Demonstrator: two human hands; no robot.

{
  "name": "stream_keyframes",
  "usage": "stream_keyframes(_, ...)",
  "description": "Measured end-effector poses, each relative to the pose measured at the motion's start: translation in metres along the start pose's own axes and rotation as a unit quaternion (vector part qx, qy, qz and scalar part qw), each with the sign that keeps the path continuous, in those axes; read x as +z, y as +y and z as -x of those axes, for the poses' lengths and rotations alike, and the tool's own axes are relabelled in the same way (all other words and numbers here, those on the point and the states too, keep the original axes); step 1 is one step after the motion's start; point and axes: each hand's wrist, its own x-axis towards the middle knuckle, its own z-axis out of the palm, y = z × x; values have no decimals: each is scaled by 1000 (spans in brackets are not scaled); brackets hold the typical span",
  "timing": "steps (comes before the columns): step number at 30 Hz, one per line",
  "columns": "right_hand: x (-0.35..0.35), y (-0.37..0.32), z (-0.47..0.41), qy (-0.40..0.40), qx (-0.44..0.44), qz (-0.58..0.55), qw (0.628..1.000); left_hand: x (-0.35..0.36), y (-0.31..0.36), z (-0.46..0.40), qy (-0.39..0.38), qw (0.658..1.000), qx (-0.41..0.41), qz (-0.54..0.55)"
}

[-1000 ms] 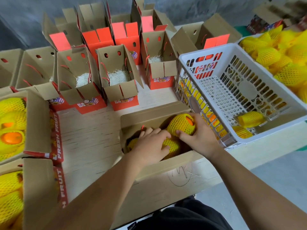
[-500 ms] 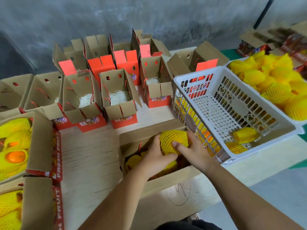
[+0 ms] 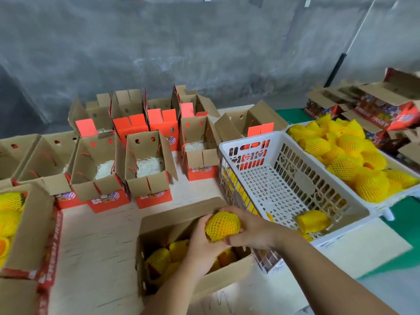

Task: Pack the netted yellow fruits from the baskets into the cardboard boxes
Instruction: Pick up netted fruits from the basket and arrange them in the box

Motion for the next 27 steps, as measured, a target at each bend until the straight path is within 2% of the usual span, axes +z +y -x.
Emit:
stream_keyframes(4,-7,3,-4,1,-3,-146,989,5,4,-4,32,999,18,-6)
stream_keyframes(8,-9,1,-5,-11,29,-354,935,9,21,-9,37,998,32,-31)
stream_keyframes(11,-8,-4,0,-10,15,-396,918,8,34,-7,25,1000,5,-6)
stream_keyframes(13,-5,-8,3,25,2,-369,929,8,38,-5,11,1000,-4,22)
stream_keyframes(16,0,-10,5,114,-8,-254,960,12,37,2,-26,997,-12,67)
stream_keyframes(18,2,-9,6,143,-15,-221,965,16,34,8,-31,996,-24,84)
stream_keyframes(20,1,-5,8,123,-29,-210,970,16,31,9,-28,996,-34,83)
stream_keyframes(23,-3,1,8,18,-33,-186,982,6,30,15,-49,993,-89,65)
stream_keyframes(25,-6,1,10,-31,-10,-130,991,-4,34,22,-73,984,-159,-23)
stream_keyframes(26,-8,-1,11,-43,-1,-66,997,-7,34,24,-93,967,-192,-139)
stream_keyframes(27,-8,-3,11,-51,10,22,998,-9,32,26,-114,932,-206,-275)
